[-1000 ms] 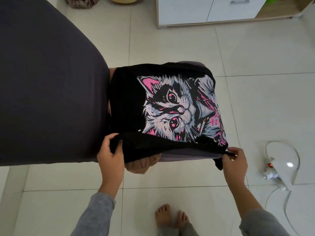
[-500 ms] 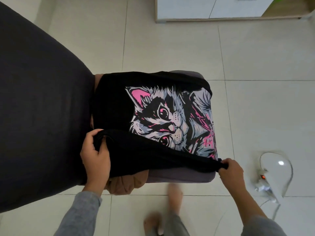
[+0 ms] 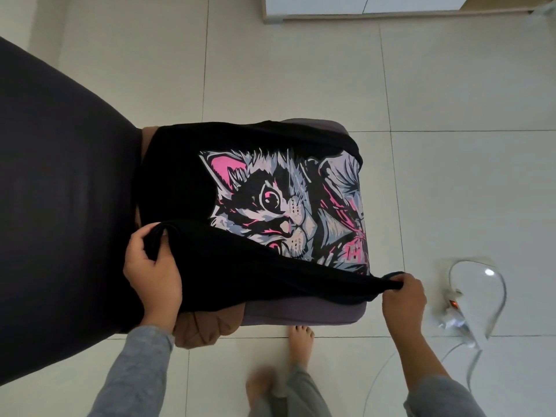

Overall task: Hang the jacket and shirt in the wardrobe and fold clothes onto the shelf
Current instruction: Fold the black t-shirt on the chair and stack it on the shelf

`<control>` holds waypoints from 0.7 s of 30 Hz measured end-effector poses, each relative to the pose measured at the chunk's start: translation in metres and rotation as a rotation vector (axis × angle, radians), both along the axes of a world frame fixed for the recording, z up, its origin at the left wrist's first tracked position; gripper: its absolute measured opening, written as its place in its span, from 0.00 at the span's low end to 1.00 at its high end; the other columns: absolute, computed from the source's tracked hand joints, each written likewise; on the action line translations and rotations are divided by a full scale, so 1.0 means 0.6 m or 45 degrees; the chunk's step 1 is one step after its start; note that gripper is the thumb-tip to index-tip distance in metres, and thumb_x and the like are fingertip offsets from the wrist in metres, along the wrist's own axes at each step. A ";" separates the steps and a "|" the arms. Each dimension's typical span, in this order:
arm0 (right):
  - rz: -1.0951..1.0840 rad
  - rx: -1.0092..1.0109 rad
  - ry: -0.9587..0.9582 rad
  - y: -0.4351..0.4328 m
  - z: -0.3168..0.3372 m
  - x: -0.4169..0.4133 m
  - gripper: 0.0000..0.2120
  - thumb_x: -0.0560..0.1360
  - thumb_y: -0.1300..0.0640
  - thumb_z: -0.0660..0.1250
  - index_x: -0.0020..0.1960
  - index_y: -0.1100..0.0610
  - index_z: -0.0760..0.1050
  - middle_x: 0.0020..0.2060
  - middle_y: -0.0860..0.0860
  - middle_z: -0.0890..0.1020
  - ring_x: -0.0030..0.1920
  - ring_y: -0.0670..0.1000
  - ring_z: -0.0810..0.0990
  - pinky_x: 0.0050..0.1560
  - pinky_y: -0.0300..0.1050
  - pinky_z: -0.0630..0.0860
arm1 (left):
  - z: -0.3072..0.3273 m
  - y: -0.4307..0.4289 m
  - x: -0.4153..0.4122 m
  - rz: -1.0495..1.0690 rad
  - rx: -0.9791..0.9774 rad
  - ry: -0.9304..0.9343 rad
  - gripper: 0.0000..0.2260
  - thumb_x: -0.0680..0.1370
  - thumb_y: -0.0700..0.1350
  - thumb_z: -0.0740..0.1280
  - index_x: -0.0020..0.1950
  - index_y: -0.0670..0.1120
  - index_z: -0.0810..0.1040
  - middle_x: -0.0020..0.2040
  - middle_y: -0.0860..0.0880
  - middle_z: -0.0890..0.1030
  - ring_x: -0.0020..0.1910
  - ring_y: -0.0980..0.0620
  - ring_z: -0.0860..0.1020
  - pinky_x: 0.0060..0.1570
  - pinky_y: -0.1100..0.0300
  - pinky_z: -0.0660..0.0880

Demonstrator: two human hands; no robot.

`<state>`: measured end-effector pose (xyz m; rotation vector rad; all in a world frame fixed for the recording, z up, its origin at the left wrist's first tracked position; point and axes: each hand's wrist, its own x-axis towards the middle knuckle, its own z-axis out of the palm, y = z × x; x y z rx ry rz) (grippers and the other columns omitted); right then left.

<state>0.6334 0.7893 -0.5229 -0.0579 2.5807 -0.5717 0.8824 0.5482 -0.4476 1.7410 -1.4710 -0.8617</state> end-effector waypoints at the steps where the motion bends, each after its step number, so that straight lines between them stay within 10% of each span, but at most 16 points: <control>1: -0.047 -0.029 0.039 -0.002 0.005 0.000 0.13 0.68 0.74 0.57 0.47 0.66 0.76 0.47 0.61 0.77 0.40 0.56 0.72 0.40 0.43 0.66 | 0.001 -0.001 -0.003 0.011 -0.003 -0.003 0.08 0.78 0.40 0.65 0.56 0.43 0.77 0.51 0.50 0.78 0.51 0.56 0.75 0.52 0.73 0.70; 11: -0.197 -0.178 0.286 -0.043 0.028 -0.017 0.18 0.67 0.67 0.54 0.54 0.64 0.75 0.53 0.65 0.76 0.52 0.65 0.76 0.56 0.60 0.74 | 0.003 -0.024 0.002 0.166 -0.009 -0.035 0.10 0.80 0.43 0.63 0.57 0.38 0.76 0.49 0.49 0.77 0.47 0.59 0.74 0.45 0.80 0.68; 21: -0.177 -0.278 0.310 -0.151 0.058 -0.087 0.17 0.74 0.67 0.54 0.61 0.65 0.73 0.63 0.62 0.70 0.58 0.62 0.74 0.60 0.51 0.69 | -0.003 -0.112 -0.014 0.045 -0.067 -0.206 0.12 0.80 0.44 0.62 0.60 0.40 0.75 0.54 0.44 0.80 0.52 0.49 0.77 0.51 0.67 0.70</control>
